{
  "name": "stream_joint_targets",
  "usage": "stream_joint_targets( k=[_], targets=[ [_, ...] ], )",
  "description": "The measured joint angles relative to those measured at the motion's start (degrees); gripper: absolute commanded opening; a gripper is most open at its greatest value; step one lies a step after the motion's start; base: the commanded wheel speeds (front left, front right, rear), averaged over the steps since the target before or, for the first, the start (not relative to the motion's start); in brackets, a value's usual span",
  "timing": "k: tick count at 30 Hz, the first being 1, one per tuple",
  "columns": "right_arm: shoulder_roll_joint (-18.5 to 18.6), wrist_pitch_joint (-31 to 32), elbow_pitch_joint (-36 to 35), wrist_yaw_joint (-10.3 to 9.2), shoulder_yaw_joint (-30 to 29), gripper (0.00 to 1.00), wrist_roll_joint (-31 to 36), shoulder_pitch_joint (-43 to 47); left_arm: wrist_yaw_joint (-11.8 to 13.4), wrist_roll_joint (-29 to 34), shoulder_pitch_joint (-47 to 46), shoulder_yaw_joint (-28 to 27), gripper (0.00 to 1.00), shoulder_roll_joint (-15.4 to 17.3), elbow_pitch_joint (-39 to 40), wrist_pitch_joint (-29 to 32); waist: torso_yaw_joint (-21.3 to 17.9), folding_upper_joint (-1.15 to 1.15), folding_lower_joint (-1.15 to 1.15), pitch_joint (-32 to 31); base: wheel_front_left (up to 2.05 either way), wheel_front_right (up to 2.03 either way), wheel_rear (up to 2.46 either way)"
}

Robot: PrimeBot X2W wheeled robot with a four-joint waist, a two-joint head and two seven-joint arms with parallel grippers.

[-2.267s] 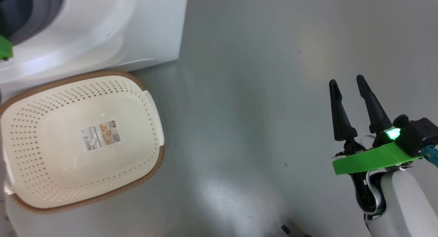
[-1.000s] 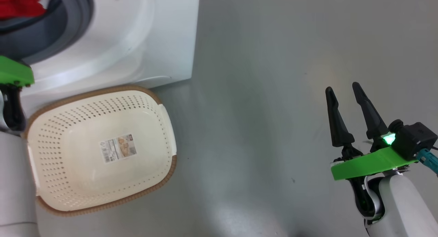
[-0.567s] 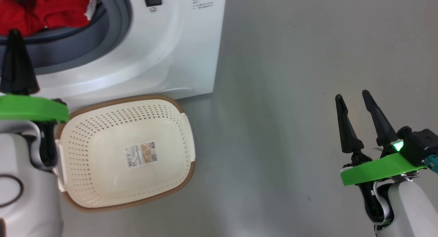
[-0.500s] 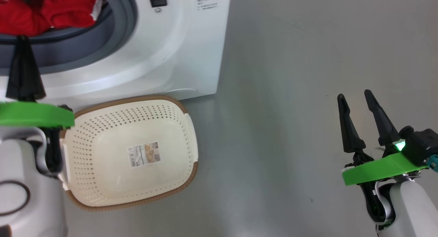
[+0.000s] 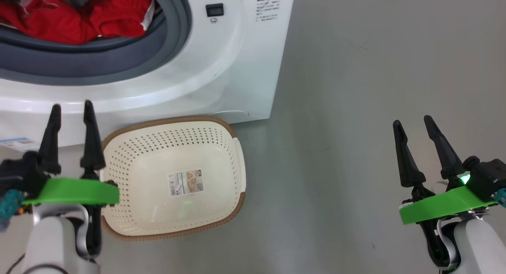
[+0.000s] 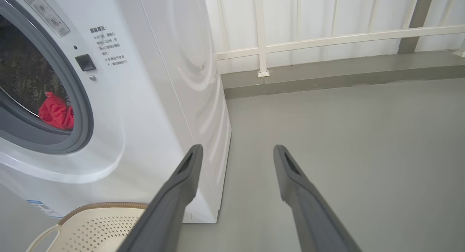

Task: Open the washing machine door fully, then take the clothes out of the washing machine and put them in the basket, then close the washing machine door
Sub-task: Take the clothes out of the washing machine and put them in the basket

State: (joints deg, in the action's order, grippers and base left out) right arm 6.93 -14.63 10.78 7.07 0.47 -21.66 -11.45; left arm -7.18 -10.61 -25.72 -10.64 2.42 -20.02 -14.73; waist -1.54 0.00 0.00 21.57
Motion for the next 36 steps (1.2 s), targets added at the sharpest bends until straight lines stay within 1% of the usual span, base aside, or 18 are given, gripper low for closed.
stream_joint_targets(
  k=[1,10,15,23,30,36],
  targets=[
    [0.00,0.00,0.00,0.00,0.01,1.00,0.00,0.02,0.00,-0.05,0.74,-0.01,1.00,-0.15,0.29,0.00,0.16,0.00,0.00,-0.13,0.00,0.00,0.00],
    [0.31,0.00,0.04,0.00,0.03,1.00,0.00,0.96,0.00,-0.23,7.49,1.38,1.00,-0.60,4.36,0.00,1.22,0.00,0.00,-1.22,0.00,0.00,0.00],
    [0.31,0.00,0.20,0.00,0.00,1.00,0.00,2.60,0.00,-2.05,11.81,1.40,1.00,-0.63,6.08,0.00,1.55,0.00,0.00,-2.82,0.00,0.00,0.00],
    [0.29,0.00,0.29,0.00,-0.45,1.00,0.00,5.37,0.36,-2.92,17.69,1.54,1.00,-0.59,9.67,0.00,1.82,0.00,0.00,-5.27,0.00,0.00,0.00],
    [0.26,0.00,0.34,0.00,-0.67,1.00,-0.01,6.68,1.52,-3.59,21.27,1.66,1.00,-0.57,11.72,0.00,1.78,0.00,0.00,-6.41,0.00,0.00,0.00],
    [0.19,0.00,0.31,0.00,-0.88,1.00,0.00,6.69,2.18,-3.68,22.24,2.05,1.00,-0.55,12.78,0.00,1.70,0.00,0.00,-6.43,0.00,0.00,0.00]
  ],
)
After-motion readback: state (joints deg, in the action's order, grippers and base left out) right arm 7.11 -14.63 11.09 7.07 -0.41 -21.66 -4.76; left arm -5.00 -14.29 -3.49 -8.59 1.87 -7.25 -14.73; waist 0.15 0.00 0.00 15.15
